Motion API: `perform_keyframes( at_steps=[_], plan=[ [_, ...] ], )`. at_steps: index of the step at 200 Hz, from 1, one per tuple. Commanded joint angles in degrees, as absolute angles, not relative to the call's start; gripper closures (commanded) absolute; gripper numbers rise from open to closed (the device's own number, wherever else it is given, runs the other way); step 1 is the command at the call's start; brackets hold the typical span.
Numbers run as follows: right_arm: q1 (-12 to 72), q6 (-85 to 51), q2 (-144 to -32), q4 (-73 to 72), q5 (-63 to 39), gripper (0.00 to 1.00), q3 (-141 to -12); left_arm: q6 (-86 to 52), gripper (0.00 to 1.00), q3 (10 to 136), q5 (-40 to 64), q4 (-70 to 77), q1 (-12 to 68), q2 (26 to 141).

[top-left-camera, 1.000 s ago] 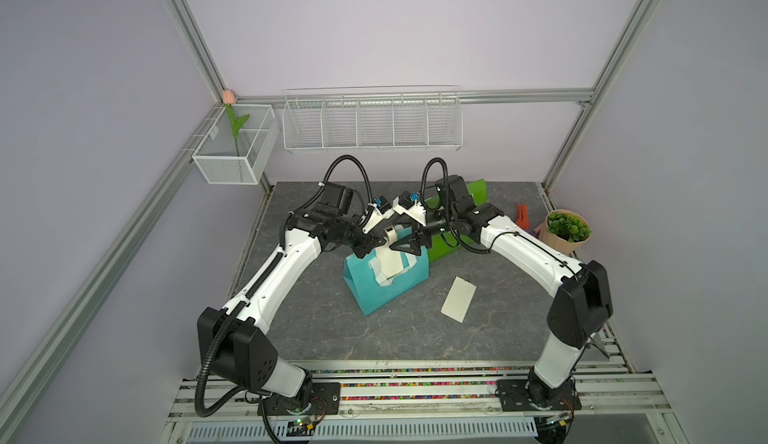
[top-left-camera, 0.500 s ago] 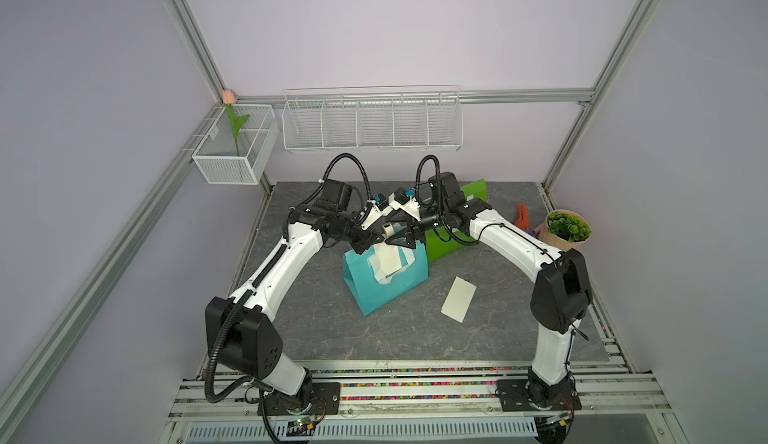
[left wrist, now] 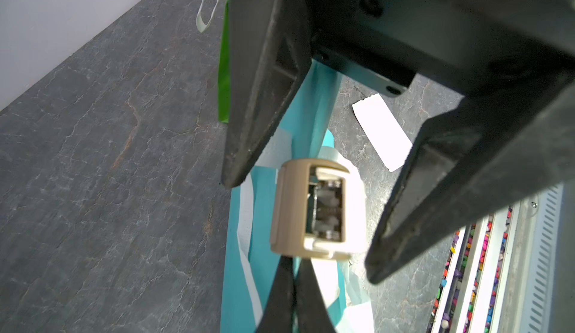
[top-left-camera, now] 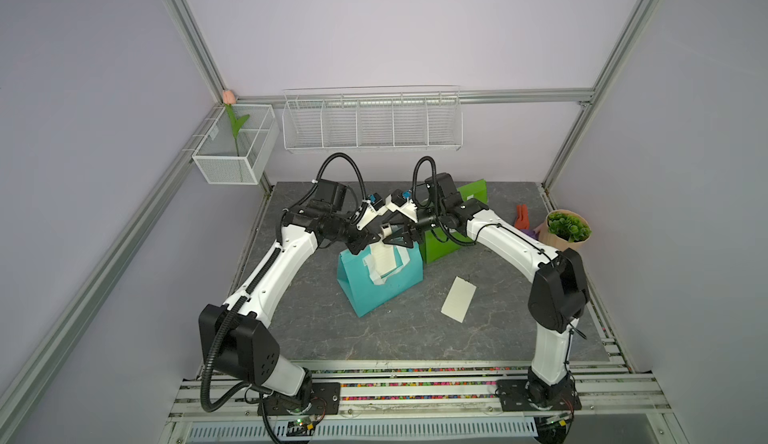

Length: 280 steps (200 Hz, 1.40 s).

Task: Staple the receipts to the bags
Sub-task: Staple the receipt to the takeout bag.

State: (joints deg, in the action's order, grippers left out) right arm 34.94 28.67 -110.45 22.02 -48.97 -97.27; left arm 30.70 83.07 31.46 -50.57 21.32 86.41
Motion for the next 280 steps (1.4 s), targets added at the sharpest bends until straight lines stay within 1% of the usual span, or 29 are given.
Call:
perform_keyframes(
  at_steps=[1,13,31,48,70,85,117,165,180,209,224,244,260,280],
  plan=[
    [38.07,31.48,-110.03,27.46,-44.10,0.25,-94.86,33.50,1.00,84.06,34.54,-46.84,22.40,82.17],
    [38.90,32.07,-109.79,27.82,-42.51,0.17,-95.00,33.71,1.00,84.18,33.73,-47.00,23.32,81.48],
    [39.79,32.79,-109.35,28.14,-40.30,0.11,-95.36,33.81,1.00,84.88,33.52,-47.98,24.66,80.80],
    [40.31,33.94,-108.67,27.98,-37.61,0.10,-94.95,33.78,1.00,84.85,33.07,-48.53,26.11,79.86],
    [40.83,35.39,-106.26,24.69,-33.50,0.07,-92.03,34.07,1.00,84.20,30.80,-48.60,28.63,78.65],
    [41.70,36.44,-103.88,21.93,-30.68,0.04,-89.23,33.76,1.00,84.42,31.61,-49.06,28.81,78.49],
    [42.39,36.53,-99.36,15.25,-29.11,0.02,-83.39,31.51,1.00,82.61,32.87,-46.01,28.68,76.81],
    [44.37,39.07,-99.21,15.70,-24.92,0.03,-82.98,29.62,1.00,82.55,32.18,-45.55,28.48,76.90],
    [44.64,39.97,-100.03,18.47,-25.18,0.04,-85.06,30.00,1.00,82.43,32.18,-45.61,28.48,76.43],
    [45.53,41.49,-102.30,23.69,-22.53,0.05,-88.60,30.86,1.00,82.66,31.37,-46.24,28.53,75.55],
    [45.53,41.60,-102.71,23.99,-21.89,0.05,-88.71,30.78,1.00,82.10,30.97,-45.88,28.56,75.31],
    [45.70,41.48,-102.72,24.69,-21.62,0.08,-89.33,31.33,1.00,81.79,29.41,-46.28,29.16,75.64],
    [45.79,42.15,-102.71,27.25,-20.25,0.13,-90.74,31.46,1.00,81.69,28.84,-46.30,29.37,75.50],
    [45.79,42.70,-101.96,27.44,-19.26,0.21,-90.44,31.38,1.00,81.41,28.78,-45.75,29.36,75.08]
  ],
)
